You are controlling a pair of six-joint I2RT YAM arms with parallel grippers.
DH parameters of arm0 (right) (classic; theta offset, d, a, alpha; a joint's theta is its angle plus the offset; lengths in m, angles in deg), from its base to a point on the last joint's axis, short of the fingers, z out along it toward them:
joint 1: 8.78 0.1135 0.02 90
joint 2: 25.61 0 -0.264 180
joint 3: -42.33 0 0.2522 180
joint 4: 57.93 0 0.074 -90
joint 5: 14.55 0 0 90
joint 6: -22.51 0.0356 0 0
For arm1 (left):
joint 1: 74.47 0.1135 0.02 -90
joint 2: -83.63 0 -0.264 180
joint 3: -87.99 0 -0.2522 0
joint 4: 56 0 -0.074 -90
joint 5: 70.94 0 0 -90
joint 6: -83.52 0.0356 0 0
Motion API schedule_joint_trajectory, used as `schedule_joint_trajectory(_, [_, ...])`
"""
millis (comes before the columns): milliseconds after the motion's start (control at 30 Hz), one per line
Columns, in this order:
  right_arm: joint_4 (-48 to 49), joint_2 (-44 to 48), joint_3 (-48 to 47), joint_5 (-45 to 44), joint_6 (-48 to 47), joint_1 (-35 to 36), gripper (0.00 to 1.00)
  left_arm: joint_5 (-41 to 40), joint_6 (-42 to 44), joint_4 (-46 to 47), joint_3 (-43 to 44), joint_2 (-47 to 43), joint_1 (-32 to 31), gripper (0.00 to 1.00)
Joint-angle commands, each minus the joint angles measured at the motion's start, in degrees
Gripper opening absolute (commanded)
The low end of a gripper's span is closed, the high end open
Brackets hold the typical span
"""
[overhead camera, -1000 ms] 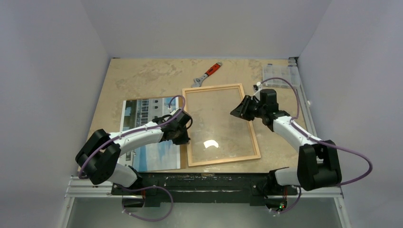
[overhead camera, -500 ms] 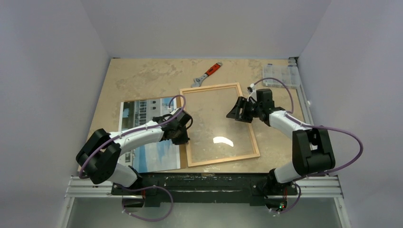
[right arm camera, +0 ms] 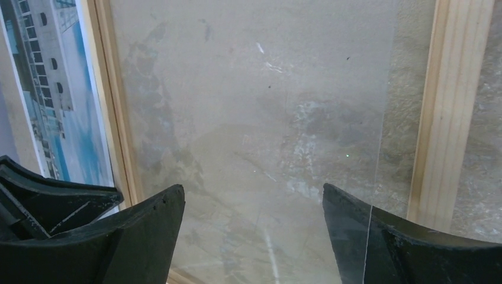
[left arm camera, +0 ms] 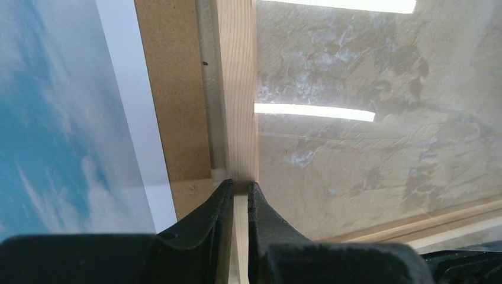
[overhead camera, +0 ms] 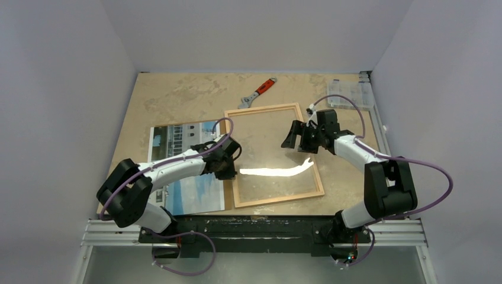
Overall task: Put the photo into the frame
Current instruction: Place the photo frame item in the photo frame.
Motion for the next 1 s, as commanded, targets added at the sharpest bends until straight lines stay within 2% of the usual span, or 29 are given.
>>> schedule_joint_trajectory(0, [-2.06,0.85,-2.72,-5.2,-1.51,0.24,0.88,-0.85,0.99,-0.66,0.08,2.72,-1.01,0.1])
schedule_joint_trajectory(133, [-3.04,0.69,-2.83,-6.99,-1.85,0.3,0.95,-0.97,1.03,-0.78,0.3,3.18,-1.1,0.1])
schedule_joint_trajectory(233, [-3.15,0.8,-2.6,-7.61,-2.04,0.3,0.96,-0.89,1.07,-0.86,0.5,3.51,-1.08,0.1])
schedule_joint_trajectory(967, [-8.55,5.09,-3.63,-24.23,0.59,0.29,0.98,-2.45,1.43,-2.88,1.23,2.86,-1.27,0.11])
